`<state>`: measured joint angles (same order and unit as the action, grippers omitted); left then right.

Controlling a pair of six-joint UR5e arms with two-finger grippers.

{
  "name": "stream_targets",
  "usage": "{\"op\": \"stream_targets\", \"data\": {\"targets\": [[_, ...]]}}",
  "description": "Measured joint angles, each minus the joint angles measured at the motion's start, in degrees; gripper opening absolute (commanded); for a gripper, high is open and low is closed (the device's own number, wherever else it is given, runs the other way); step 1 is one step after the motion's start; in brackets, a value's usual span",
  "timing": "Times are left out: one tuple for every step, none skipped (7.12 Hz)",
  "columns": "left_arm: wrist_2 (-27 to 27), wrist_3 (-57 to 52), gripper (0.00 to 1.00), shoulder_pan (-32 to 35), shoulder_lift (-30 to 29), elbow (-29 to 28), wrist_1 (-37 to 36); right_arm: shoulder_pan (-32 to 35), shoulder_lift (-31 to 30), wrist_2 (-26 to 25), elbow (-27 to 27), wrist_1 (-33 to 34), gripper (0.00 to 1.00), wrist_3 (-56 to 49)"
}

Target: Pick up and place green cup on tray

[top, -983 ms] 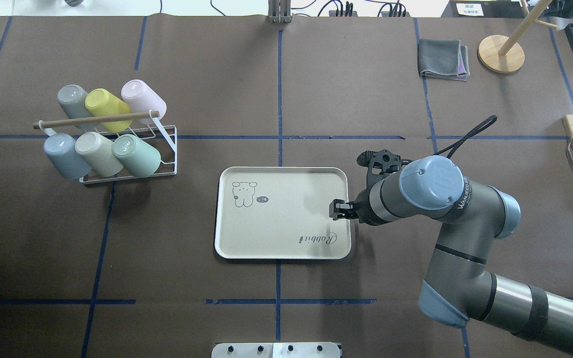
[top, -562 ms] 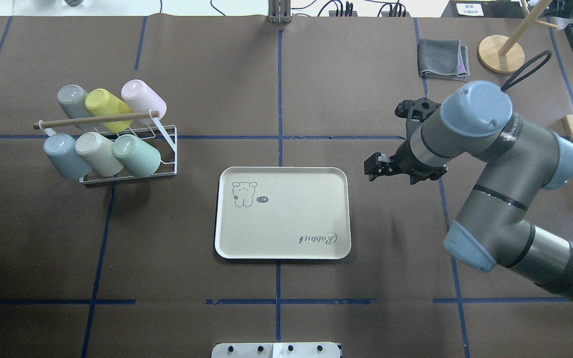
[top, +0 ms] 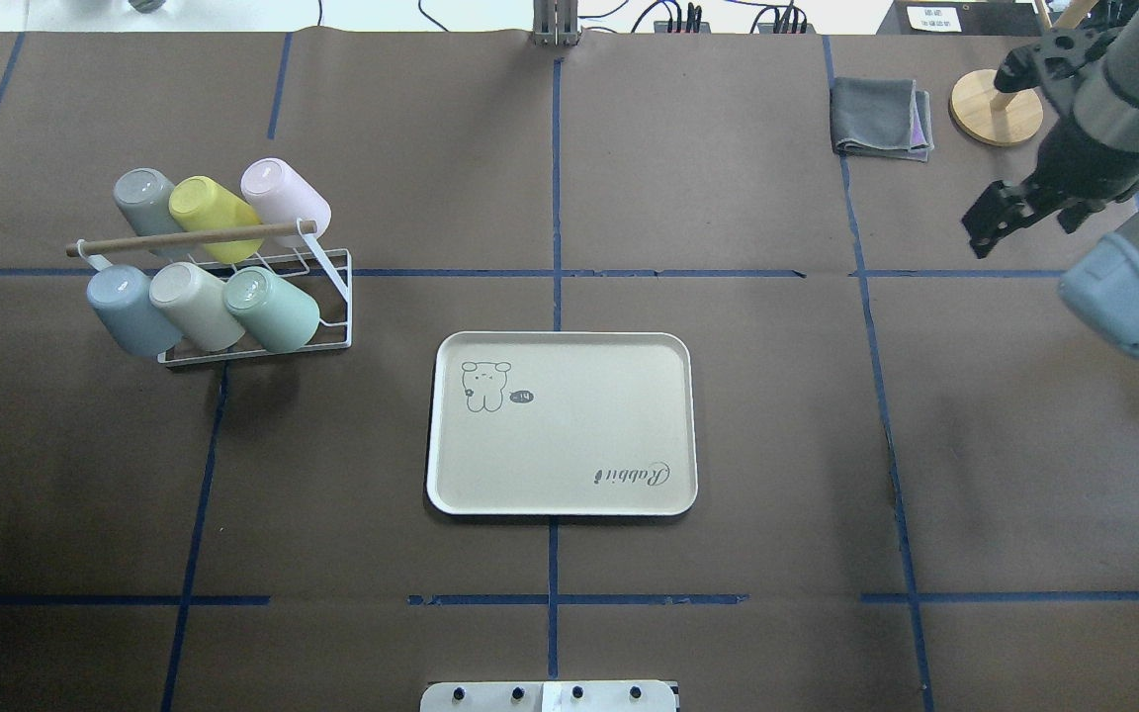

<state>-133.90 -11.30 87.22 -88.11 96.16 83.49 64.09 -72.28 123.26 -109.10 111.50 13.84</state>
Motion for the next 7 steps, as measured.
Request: {"op": "stream_targets", "data": {"targets": [[0.9,0.1,1.0,-0.1,-0.1,0.0,0.0,4.5,-2.4,0.1,-0.1,2.1,1.0,-9.4],[2.2,0.2,1.0,-0.1,-0.4,0.0,0.1,8.7,-5.6,0.2,0.0,2.9,1.0,-17.7],[3.1,0.4,1.0,-0.1,-1.0,-0.1,0.5,12.7,-9.2,0.9,0.2,3.1,1.0,-24.9],[3.5,0.5,1.0,-0.1,-1.6,-0.2,0.8,16.4,-12.5,2.3,0.4,3.1,1.0,-30.7],[3.6,0.5,1.0,-0.1,-2.0,-0.3,1.5,19.7,-15.8,3.6,0.5,2.6,0.99,-34.7],[3.6,0.4,1.0,-0.1,-2.2,-0.4,3.5,22.5,-19.8,4.8,0.7,0.3,0.99,-36.3],[3.7,0.5,1.0,-0.1,-2.2,-0.6,6.5,24.8,-23.5,6.2,1.2,-3.1,0.99,-36.6]]}}
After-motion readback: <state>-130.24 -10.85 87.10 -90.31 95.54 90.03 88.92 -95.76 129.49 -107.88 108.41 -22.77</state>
